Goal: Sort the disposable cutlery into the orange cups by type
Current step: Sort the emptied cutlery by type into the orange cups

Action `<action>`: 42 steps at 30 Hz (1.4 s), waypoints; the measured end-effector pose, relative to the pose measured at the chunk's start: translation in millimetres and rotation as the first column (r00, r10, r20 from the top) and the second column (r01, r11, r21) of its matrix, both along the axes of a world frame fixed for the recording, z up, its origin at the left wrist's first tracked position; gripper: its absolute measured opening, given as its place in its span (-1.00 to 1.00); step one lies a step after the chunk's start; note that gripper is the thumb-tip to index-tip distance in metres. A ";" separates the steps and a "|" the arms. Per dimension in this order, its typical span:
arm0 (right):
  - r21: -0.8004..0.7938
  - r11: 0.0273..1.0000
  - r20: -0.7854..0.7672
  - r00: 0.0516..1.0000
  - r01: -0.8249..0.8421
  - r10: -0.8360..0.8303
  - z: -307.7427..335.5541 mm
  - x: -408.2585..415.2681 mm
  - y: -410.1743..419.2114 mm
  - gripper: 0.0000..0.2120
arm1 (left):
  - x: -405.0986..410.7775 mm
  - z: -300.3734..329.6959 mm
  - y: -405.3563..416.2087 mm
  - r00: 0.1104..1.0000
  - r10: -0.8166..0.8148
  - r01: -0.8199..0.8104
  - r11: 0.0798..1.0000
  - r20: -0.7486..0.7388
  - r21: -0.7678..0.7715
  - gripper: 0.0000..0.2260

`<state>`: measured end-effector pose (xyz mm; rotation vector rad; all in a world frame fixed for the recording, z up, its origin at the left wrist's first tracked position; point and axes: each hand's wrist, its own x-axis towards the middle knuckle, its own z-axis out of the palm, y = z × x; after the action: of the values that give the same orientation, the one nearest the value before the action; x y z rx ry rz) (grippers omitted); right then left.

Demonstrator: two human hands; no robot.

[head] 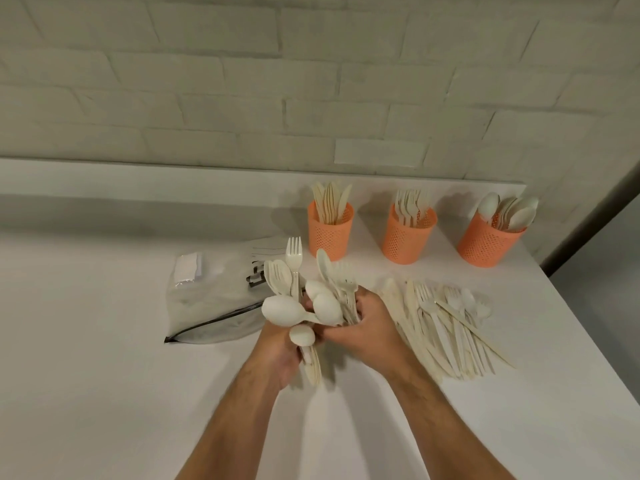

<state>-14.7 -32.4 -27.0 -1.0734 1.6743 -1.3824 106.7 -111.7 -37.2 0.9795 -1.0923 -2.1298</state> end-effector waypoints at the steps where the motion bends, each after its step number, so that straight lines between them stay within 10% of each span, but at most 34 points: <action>1: -0.004 1.000 -0.013 1.000 -0.018 0.018 -0.1 0.8 -0.5 -0.52 | 0.6 -0.4 -0.1 1.000 0.004 -0.004 1.000 -0.006 0.027 -0.89; 12: -0.109 0.992 0.027 0.998 0.055 -0.053 2.7 -5.4 0.9 -0.77 | -2.6 10.0 -2.0 0.993 -0.043 0.038 0.998 0.106 0.055 -0.83; 20: -0.062 0.965 0.256 0.938 0.255 -0.232 -11.2 -16.7 -3.1 -0.82 | -9.7 -1.1 -1.7 0.958 0.237 -0.164 0.915 0.160 -0.368 -0.89; 42: -0.024 0.956 0.202 0.938 0.292 -0.281 -25.7 -12.8 -15.9 -0.77 | -18.6 -25.2 2.8 0.946 0.313 -0.206 0.779 0.083 -0.592 -0.93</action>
<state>-27.5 -48.3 -52.6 -0.7115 1.7024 -1.6688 88.1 -108.9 -62.4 0.9569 -1.4765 -1.3672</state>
